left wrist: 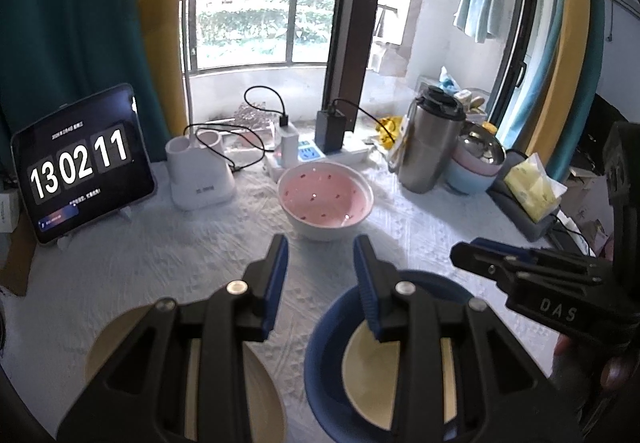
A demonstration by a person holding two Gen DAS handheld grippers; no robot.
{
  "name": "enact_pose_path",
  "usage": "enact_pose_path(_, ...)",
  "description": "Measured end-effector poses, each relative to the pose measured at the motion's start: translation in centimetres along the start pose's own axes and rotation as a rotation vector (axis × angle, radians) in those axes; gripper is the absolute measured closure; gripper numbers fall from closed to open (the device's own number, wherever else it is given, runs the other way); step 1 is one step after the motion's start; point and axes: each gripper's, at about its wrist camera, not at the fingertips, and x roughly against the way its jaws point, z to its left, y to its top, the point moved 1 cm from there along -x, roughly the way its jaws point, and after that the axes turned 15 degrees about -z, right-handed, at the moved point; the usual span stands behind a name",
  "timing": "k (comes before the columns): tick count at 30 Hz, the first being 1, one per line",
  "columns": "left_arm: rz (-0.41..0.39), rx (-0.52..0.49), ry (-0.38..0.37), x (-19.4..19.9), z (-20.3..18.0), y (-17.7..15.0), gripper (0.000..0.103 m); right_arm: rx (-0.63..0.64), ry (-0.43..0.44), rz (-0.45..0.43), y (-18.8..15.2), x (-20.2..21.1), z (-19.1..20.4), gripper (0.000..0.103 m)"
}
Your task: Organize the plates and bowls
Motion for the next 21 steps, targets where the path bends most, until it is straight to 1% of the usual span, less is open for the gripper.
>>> enact_pose_path(9, 0.035, 0.016, 0.018, -3.1, 0.6, -0.2, 0.067, 0.012, 0.002, 0.016, 0.8, -2.7, -0.8, 0.076)
enact_pose_path(14, 0.025, 0.044, 0.028, -4.6, 1.2, -0.1, 0.067, 0.023, 0.007, 0.023, 1.4, -4.4, -1.5, 0.076)
enact_pose_path(21, 0.039, 0.076, 0.062, -7.7, 2.4, -0.2, 0.067, 0.036, 0.025, 0.031, 2.7, -7.4, -2.8, 0.076)
